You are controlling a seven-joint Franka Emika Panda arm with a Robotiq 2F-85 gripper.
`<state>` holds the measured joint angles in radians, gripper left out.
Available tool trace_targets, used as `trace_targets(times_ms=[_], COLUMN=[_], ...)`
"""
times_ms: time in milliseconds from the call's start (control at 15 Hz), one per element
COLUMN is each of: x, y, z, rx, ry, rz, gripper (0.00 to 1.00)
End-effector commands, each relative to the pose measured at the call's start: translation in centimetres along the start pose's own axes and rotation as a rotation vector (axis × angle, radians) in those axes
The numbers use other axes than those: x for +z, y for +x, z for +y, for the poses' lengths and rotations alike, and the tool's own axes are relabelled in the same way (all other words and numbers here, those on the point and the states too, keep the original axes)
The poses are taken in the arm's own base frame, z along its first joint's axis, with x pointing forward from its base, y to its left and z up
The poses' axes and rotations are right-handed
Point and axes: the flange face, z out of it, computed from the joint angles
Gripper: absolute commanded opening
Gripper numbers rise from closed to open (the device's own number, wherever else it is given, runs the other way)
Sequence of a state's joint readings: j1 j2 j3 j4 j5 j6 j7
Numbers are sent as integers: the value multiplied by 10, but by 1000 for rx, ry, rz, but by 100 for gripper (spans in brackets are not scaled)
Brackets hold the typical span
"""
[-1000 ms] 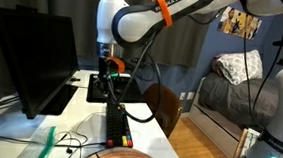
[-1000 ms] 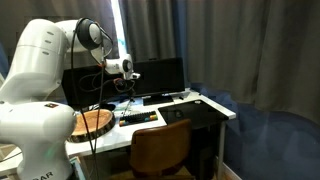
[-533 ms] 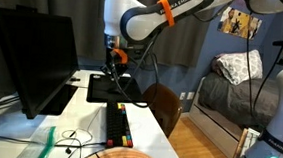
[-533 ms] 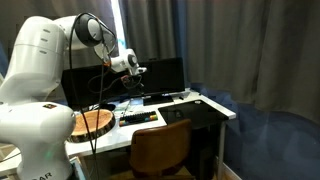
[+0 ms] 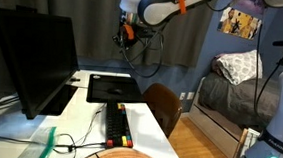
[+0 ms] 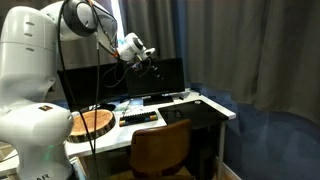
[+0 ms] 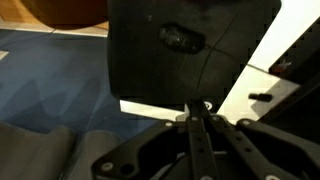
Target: Pull the cord to the right side of the desk
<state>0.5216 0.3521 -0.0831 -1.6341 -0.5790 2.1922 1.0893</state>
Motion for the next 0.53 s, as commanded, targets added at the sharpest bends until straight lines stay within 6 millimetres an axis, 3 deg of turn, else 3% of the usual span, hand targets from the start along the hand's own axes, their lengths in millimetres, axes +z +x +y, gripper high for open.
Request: trace_targets(times_ms=[0,267,467], x=[-23,-35,-30], y=[23,41,44], z=[22,42,39], rx=[97,185,170], ry=[-29,-56,-47], rz=[137,235,200], gripper=[0,0,2])
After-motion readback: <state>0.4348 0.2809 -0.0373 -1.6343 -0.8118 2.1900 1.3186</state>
